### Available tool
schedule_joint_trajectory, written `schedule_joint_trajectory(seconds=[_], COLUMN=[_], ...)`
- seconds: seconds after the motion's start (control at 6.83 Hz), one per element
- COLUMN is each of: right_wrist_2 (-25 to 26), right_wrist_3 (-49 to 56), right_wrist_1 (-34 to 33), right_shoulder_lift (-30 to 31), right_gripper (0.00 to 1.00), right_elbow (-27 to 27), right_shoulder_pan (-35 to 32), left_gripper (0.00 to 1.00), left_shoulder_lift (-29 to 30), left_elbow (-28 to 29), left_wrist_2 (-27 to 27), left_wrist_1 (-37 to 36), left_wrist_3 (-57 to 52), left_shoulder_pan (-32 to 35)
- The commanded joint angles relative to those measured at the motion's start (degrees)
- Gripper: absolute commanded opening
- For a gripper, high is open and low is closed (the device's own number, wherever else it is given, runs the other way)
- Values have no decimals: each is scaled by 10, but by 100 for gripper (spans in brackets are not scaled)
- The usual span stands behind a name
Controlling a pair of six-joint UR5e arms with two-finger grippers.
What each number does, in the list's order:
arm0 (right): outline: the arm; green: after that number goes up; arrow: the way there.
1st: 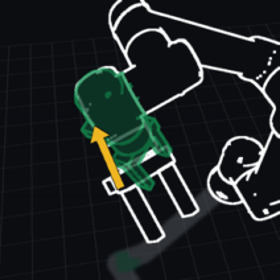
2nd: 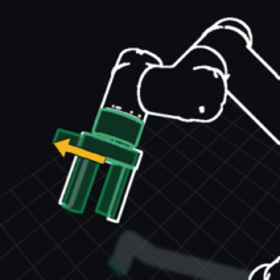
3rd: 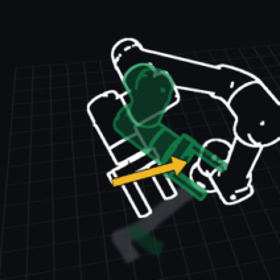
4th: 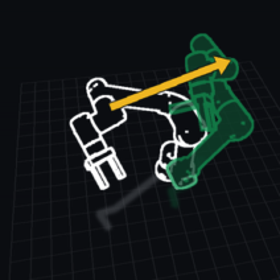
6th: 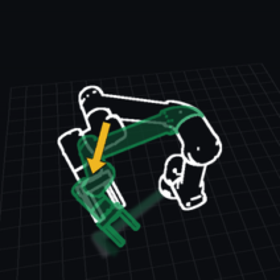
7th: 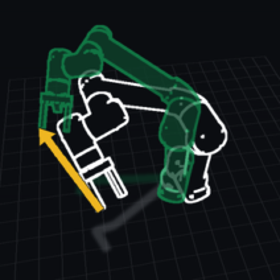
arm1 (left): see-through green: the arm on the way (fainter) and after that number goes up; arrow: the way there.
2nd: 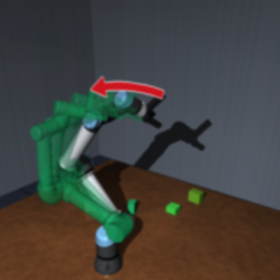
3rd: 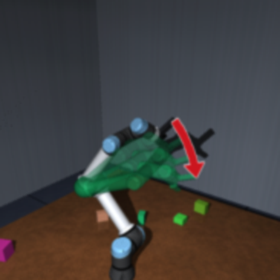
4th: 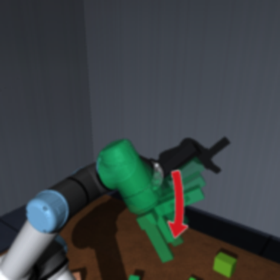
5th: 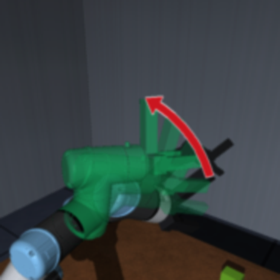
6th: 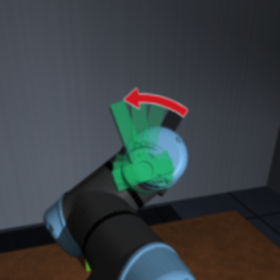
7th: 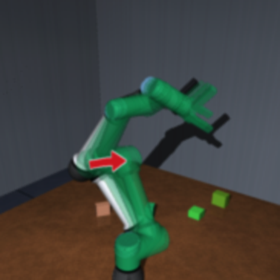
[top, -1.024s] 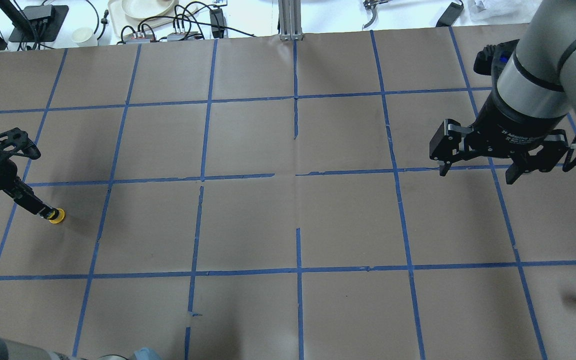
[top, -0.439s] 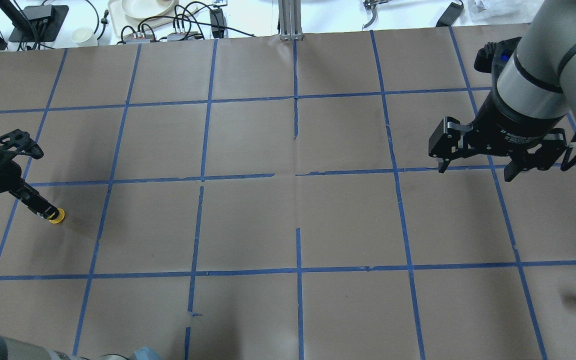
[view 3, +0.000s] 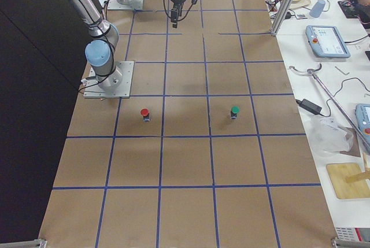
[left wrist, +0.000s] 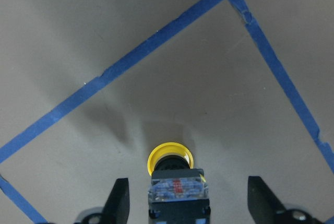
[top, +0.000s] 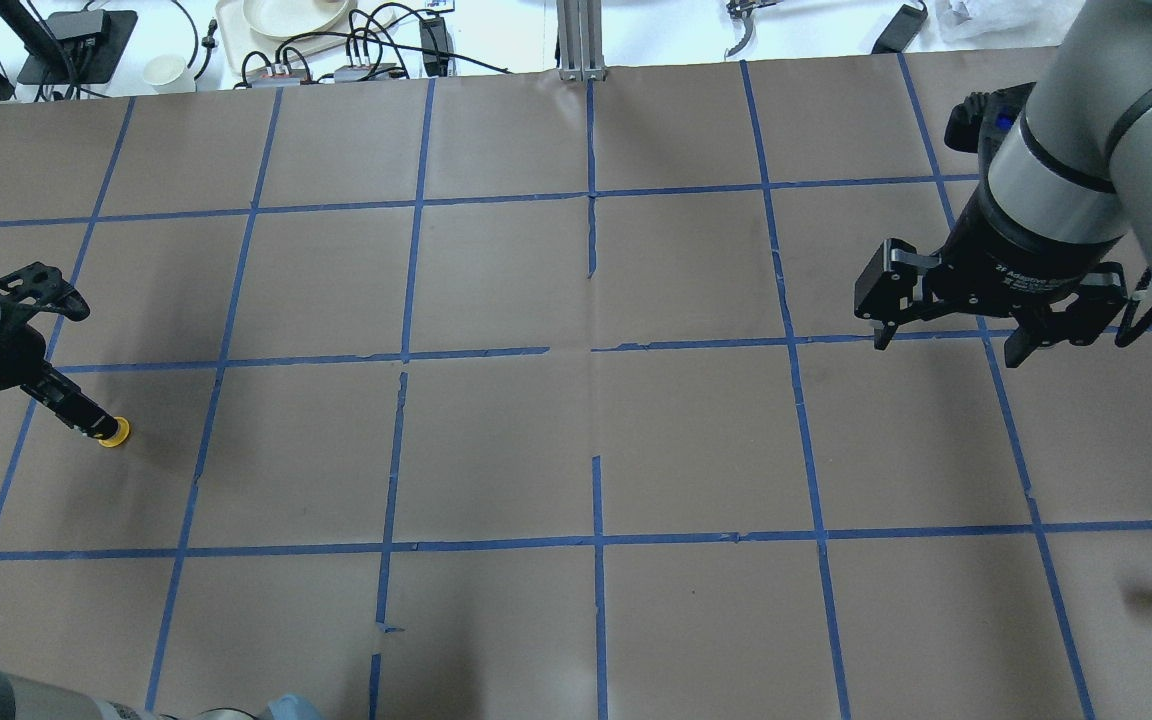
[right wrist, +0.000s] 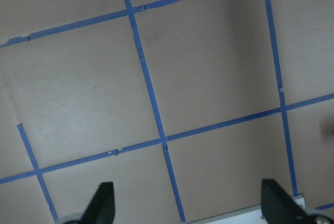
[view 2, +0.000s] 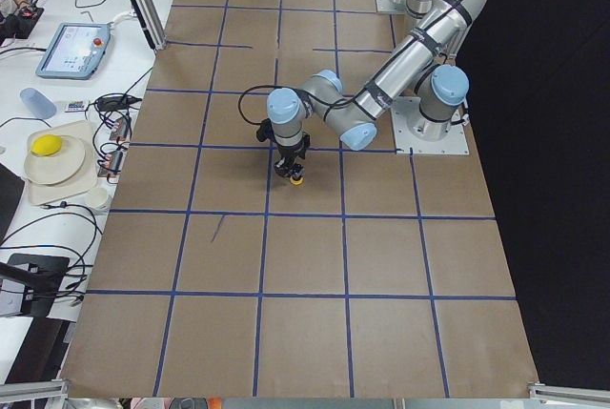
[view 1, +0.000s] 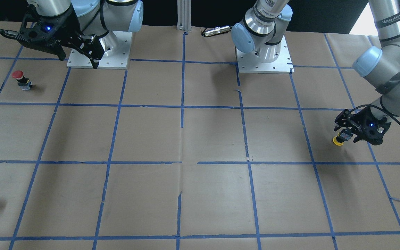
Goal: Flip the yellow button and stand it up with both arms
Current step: 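Close the left gripper on the black base of the yellow button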
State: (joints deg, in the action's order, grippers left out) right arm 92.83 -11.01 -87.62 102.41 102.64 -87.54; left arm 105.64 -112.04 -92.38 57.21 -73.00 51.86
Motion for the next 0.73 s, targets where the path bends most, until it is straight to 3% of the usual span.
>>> schedule_joint_trajectory(seconds=[0.0,0.29,0.44,0.59], right_wrist_2=[9,-1,-3,-36], right_wrist_3=[-2,-1,1,0], right_wrist_1=[5,0,-4,-34], right_shoulder_lift=[2,-2,-5,-31], right_gripper=[100,100,100,100], right_elbow=[0,-11,-14,-14], right_shoulder_pan=[3,1,1,0], left_gripper=[74,63,44,35], left_shoulder_lift=[0,0,0,0], left_elbow=[0,0,0,8], left_wrist_2=[-1,-2,-2,0], left_wrist_1=[0,0,0,0], left_wrist_3=[1,1,1,1], left_shoulder_pan=[0,-1,-1,-1])
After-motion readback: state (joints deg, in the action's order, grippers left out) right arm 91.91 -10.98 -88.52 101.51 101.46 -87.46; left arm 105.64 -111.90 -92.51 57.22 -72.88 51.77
